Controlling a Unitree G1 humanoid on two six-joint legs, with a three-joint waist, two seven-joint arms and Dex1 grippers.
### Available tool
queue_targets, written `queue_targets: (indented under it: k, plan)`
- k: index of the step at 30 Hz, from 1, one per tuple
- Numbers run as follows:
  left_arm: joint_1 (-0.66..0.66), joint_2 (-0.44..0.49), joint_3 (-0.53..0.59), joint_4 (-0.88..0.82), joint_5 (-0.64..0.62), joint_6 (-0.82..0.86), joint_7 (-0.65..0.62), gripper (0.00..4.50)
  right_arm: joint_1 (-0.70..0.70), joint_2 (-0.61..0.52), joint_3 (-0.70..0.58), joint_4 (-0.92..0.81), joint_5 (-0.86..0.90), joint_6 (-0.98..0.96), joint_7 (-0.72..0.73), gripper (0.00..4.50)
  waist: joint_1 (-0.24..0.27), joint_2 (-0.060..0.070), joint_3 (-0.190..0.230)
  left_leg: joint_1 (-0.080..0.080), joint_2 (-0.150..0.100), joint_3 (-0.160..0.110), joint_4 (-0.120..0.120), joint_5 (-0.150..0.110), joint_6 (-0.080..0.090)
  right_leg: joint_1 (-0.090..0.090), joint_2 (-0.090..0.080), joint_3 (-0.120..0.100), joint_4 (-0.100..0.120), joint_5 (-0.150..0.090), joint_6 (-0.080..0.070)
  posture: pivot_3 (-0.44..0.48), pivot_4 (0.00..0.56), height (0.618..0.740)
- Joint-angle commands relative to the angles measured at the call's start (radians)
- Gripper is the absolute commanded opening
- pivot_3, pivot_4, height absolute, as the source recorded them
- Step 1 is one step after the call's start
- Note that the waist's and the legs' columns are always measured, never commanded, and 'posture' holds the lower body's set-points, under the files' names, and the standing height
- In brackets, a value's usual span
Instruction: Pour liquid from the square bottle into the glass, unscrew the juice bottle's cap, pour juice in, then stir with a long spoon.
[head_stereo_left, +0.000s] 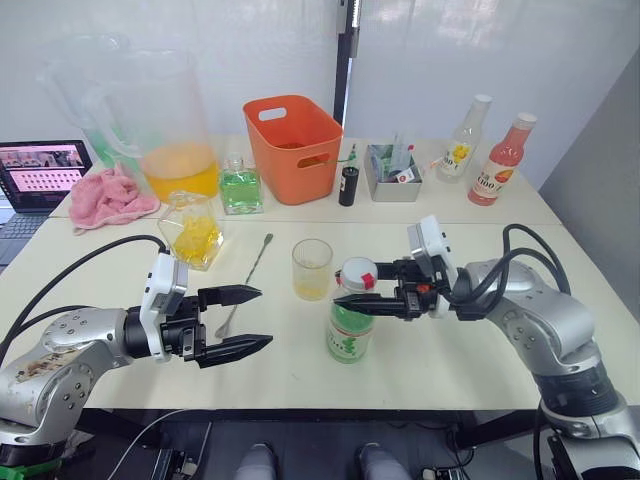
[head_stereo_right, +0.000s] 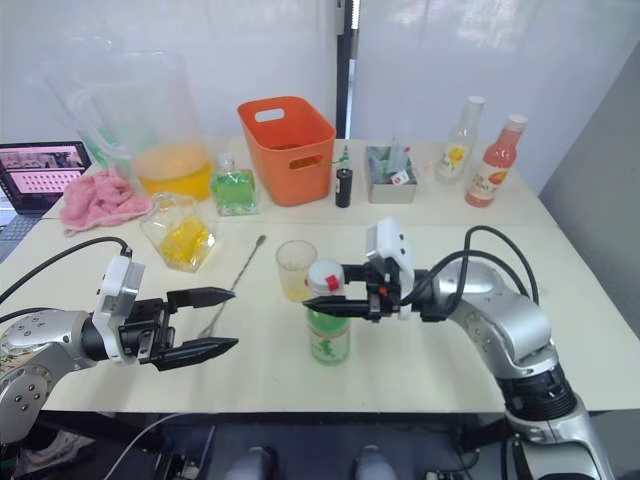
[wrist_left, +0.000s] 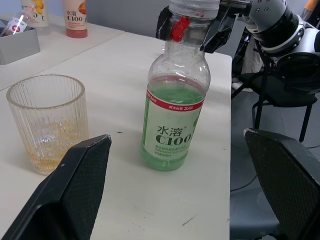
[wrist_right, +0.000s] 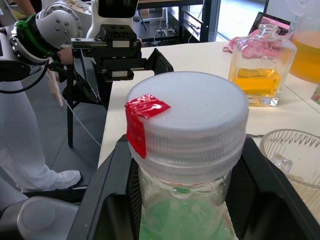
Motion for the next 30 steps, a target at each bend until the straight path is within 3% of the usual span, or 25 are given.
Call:
queue_targets:
  k: [1,11,21,23,27,29,30]
  plan:
    - [-0.008,0.014,0.022,-0.026,-0.010,-0.013,-0.002,4.50,-0.037,0.020,-0.014,-0.024,0.017,-0.009,0.006,1.59,0.000,0.000,0.000,0.000,0.000,0.000,0.000,0.000,0.000,0.000,0.000,0.000,0.000,0.000,0.000,0.000,0.150,0.738]
    - [-0.008,0.017,0.019,-0.021,-0.002,-0.022,-0.008,4.50,-0.093,0.115,0.026,-0.022,0.003,-0.012,-0.006,1.59,0.000,0.000,0.000,0.000,0.002,-0.001,0.000,0.000,0.000,-0.001,0.002,0.000,0.000,0.001,-0.001,0.000,0.150,0.738]
    - [0.001,0.019,0.025,-0.023,-0.001,-0.027,-0.011,4.50,-0.071,0.138,0.101,0.001,-0.093,-0.056,0.012,1.59,0.000,0.000,0.000,0.000,0.002,-0.001,-0.001,0.000,0.000,-0.001,0.002,0.000,0.000,0.001,-0.001,0.000,0.150,0.738]
    - [0.002,0.019,0.023,-0.023,0.001,-0.031,-0.012,4.50,-0.071,0.134,0.105,0.008,-0.100,-0.056,0.016,2.61,0.000,0.000,0.000,0.000,0.002,-0.001,-0.001,0.000,0.000,-0.001,0.003,0.000,0.000,0.001,-0.001,0.000,0.150,0.738]
    - [-0.012,0.012,0.011,-0.016,0.008,-0.040,-0.004,4.50,-0.074,0.109,0.099,0.037,-0.123,-0.083,0.049,3.93,0.000,0.000,0.000,0.000,0.002,-0.001,-0.001,0.000,0.000,-0.001,0.003,0.000,0.000,0.001,-0.001,0.000,0.150,0.738]
    - [-0.034,0.003,0.008,-0.013,0.002,-0.035,0.016,4.50,-0.073,0.082,0.073,0.057,-0.124,-0.096,0.074,4.45,0.002,0.000,0.000,0.000,0.002,-0.001,0.000,0.000,0.000,-0.001,0.003,0.000,0.000,0.001,-0.001,0.000,0.150,0.738]
    - [-0.041,0.001,0.007,-0.013,0.001,-0.034,0.022,4.50,-0.073,0.068,0.058,0.066,-0.122,-0.102,0.084,4.45,0.003,0.000,0.000,0.000,0.002,-0.001,0.000,0.000,0.000,-0.001,0.003,0.000,0.000,0.001,-0.001,0.000,0.150,0.738]
